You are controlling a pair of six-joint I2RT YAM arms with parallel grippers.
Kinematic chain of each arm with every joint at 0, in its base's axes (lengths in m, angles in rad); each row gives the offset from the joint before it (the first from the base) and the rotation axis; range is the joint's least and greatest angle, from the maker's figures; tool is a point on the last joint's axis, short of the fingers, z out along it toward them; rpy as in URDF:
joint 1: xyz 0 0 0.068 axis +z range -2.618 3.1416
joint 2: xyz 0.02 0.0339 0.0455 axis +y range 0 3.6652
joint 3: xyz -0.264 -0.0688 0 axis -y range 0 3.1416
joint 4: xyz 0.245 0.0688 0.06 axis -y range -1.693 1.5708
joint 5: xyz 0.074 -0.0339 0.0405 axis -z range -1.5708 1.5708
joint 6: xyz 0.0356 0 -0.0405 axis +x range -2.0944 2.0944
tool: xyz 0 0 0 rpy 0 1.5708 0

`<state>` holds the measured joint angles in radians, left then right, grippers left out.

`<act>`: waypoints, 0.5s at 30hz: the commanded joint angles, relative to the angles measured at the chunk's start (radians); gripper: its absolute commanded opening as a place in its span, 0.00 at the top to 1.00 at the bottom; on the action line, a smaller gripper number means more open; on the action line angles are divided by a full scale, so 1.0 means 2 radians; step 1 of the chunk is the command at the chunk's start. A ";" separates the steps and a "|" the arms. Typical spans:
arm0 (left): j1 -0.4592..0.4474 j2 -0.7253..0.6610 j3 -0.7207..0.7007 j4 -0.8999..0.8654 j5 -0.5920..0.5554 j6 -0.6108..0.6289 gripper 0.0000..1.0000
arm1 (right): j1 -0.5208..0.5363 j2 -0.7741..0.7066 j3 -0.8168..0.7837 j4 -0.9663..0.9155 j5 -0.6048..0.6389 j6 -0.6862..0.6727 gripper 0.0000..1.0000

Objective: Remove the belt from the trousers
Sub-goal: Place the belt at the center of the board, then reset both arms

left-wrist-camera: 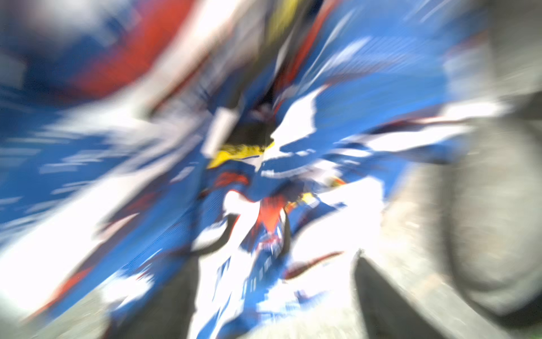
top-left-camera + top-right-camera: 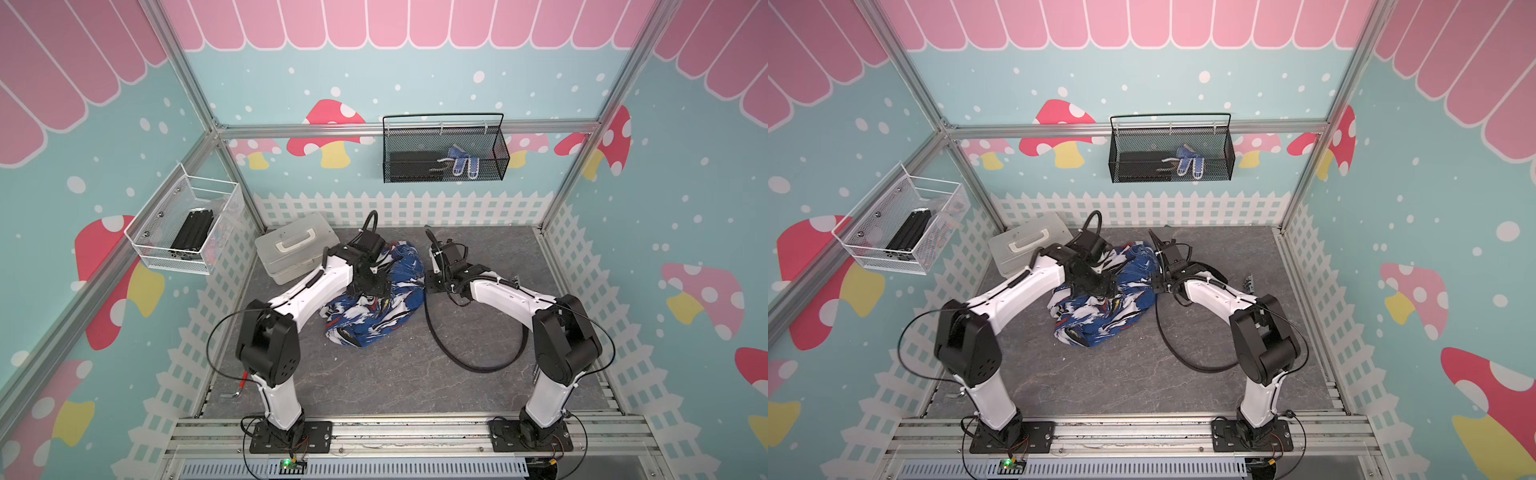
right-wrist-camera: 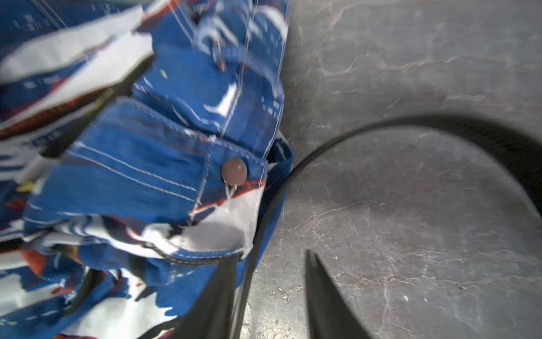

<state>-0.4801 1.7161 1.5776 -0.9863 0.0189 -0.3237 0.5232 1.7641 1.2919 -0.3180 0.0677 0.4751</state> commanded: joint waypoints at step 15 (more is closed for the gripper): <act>0.112 -0.366 -0.598 0.789 -0.206 0.198 0.01 | -0.081 -0.200 -0.170 0.035 0.142 -0.145 0.01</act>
<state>-0.2726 1.0481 0.5766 0.0101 -0.3080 -0.0486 0.3660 1.3811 1.0710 -0.2947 0.2008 0.3134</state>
